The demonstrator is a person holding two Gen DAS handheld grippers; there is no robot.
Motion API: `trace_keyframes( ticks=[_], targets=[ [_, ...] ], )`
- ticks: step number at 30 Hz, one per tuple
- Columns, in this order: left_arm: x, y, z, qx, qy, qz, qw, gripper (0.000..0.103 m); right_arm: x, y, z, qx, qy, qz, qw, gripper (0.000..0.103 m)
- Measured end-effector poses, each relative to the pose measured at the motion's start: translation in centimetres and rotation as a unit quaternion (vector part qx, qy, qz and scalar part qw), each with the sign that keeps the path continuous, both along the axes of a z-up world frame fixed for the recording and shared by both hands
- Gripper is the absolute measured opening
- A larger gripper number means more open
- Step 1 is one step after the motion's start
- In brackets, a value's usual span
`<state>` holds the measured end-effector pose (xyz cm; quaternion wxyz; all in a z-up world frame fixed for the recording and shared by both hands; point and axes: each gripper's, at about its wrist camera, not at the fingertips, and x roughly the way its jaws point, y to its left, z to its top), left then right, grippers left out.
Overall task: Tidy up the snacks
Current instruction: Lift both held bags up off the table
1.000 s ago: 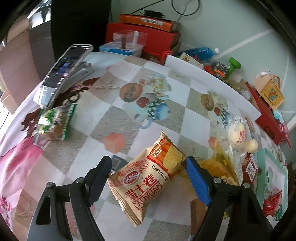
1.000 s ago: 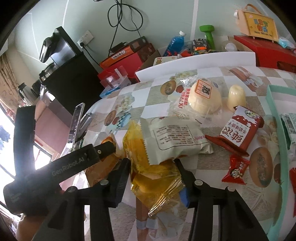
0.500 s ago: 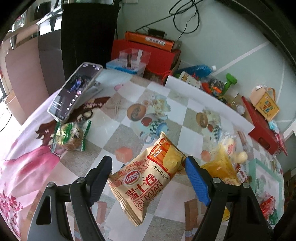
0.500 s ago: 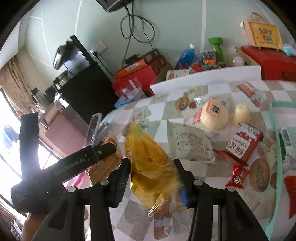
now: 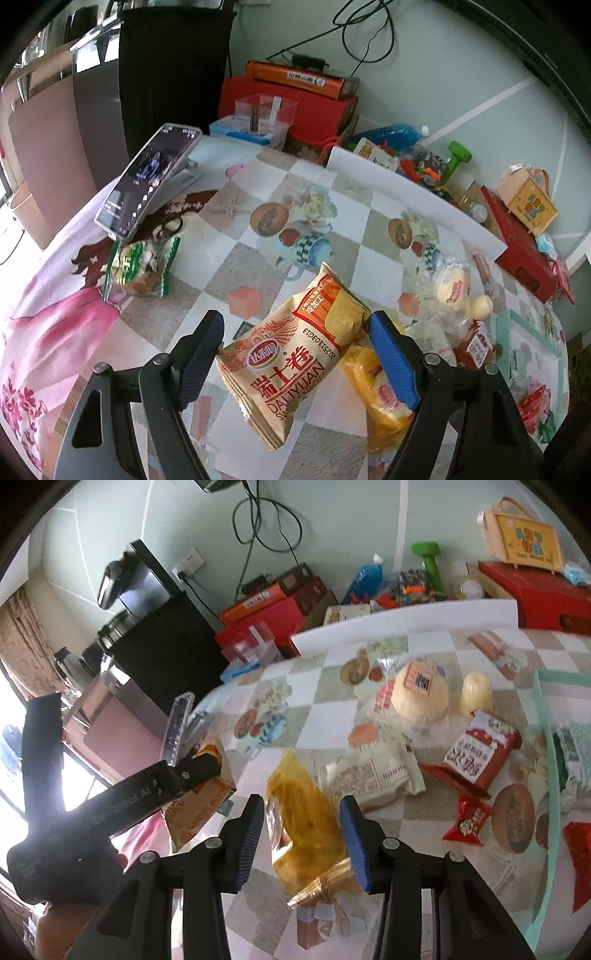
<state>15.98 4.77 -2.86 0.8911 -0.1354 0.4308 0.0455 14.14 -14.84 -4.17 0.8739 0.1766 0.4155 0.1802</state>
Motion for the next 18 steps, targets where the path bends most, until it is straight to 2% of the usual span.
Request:
trace_keyframes(
  ticks=[7,13,16,18],
  targets=[
    [-0.4,0.9,-1.0,-0.007,0.014,0.016,0.9997,0.081,0.3,1.5,-1.5,-0.023,0.023,0.025,0.999,0.046],
    [-0.1,0.9,-2.1,-0.01,0.032,0.017,0.9993,0.082,0.4,3.0,-2.1,-0.052,0.024,0.045,0.997,0.048],
    [0.2,0.9,-2.8,-0.012,0.043,0.017,0.9988,0.082,0.5,3.0,-2.3,-0.049,0.024,0.044,0.998,0.049],
    [0.2,1.0,-3.0,-0.013,0.046,0.018,0.9987,0.081,0.6,3.0,-2.6,-0.046,0.028,0.044,0.998,0.057]
  ],
)
